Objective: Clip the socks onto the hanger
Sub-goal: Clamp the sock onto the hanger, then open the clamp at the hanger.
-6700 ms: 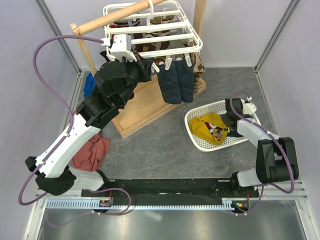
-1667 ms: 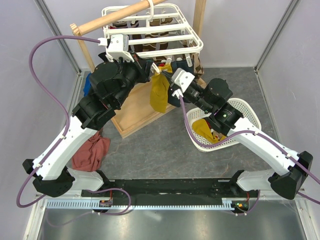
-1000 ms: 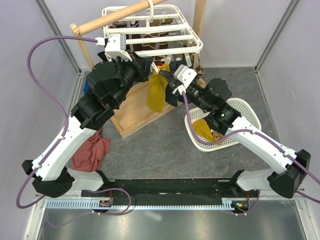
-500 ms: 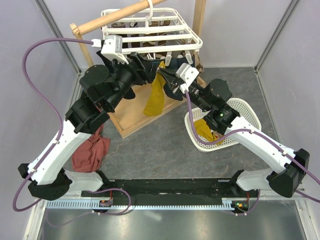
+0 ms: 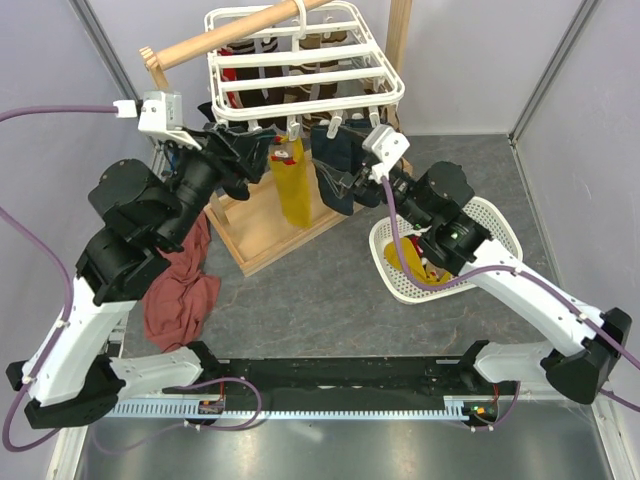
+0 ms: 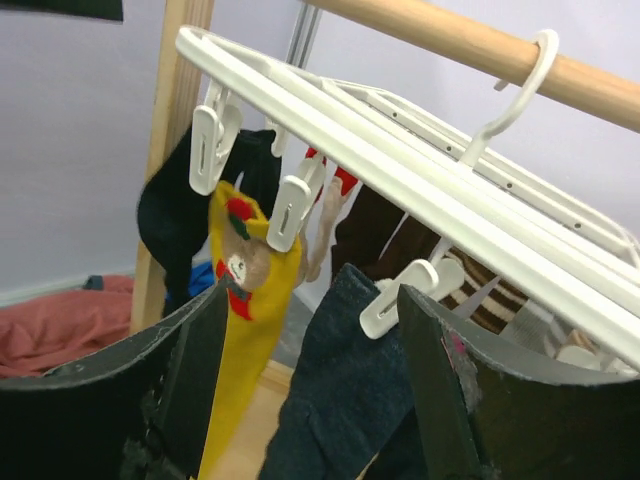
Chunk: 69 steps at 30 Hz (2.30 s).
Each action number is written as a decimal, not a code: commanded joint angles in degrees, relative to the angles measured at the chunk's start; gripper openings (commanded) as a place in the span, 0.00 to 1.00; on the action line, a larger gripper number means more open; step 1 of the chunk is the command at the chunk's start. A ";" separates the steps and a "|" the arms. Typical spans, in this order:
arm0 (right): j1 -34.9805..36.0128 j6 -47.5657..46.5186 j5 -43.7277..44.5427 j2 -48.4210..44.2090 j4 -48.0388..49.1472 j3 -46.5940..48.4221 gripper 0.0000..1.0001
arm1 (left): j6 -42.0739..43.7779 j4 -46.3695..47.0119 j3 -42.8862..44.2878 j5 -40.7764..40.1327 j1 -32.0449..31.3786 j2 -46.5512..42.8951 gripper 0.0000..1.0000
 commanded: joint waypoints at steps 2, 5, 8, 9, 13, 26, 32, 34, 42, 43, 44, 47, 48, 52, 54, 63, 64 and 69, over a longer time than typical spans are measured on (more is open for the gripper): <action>0.20 7.70 4.18 -5.88 -3.82 -1.01 0.78 | 6.74 -4.59 -2.64 -4.16 1.62 -1.77 0.68; 0.38 10.96 2.96 -7.03 -3.91 -1.62 0.80 | 7.01 -4.86 -4.04 -2.07 3.73 -1.95 0.68; 1.34 11.06 2.95 -7.03 -3.13 -2.41 0.81 | 7.45 -5.21 -4.75 3.29 7.51 -0.90 0.67; 1.87 10.62 3.56 -6.51 -2.95 -2.59 0.81 | 7.10 -6.43 -4.66 6.52 8.74 -0.72 0.67; 7.13 6.68 7.08 -4.49 1.60 -3.38 0.82 | 3.42 -5.04 -7.64 14.89 17.86 -3.17 0.66; 16.90 -3.88 17.19 6.58 15.59 -3.29 0.85 | 6.39 -1.79 -4.32 24.48 20.26 0.60 0.57; 18.66 -8.19 19.83 11.51 24.99 -2.42 0.85 | 6.57 -1.96 -0.45 25.19 20.26 3.32 0.49; 18.84 -8.98 20.18 13.35 27.28 -1.80 0.85 | 6.48 -2.31 0.43 25.37 20.17 3.76 0.43; 18.84 -12.15 24.31 19.16 36.24 0.75 0.85 | 4.29 -3.63 3.33 28.35 20.26 5.87 0.36; 18.92 -12.24 24.49 20.20 37.12 1.10 0.85 | 4.20 -3.63 3.42 28.70 20.26 5.96 0.36; 18.93 -12.24 24.49 20.82 38.18 1.54 0.85 | 4.02 -3.89 3.68 28.71 20.26 6.22 0.36; 18.93 -12.32 23.88 22.50 38.89 3.29 0.84 | 3.15 -4.51 4.48 28.53 20.26 6.49 0.36; 18.93 -12.24 23.44 22.76 39.06 3.73 0.84 | 2.80 -4.51 4.65 28.70 20.26 6.66 0.36; 19.01 -12.50 23.17 24.60 40.03 6.02 0.83 | 2.00 -4.94 5.62 29.93 20.26 7.28 0.36; 19.01 -13.20 24.74 25.13 40.30 6.37 0.83 | 1.65 -5.30 6.06 30.46 20.26 7.72 0.36; 15.50 -13.20 35.03 25.84 39.33 7.08 0.84 | -0.02 -6.00 7.11 33.54 20.26 5.97 0.39; 15.15 -12.77 35.91 25.67 39.59 6.73 0.84 | 0.07 -6.35 7.03 33.19 20.26 5.61 0.40; 12.07 -10.31 37.76 23.39 38.72 5.15 0.84 | 3.05 -7.49 5.89 31.35 20.35 2.28 0.42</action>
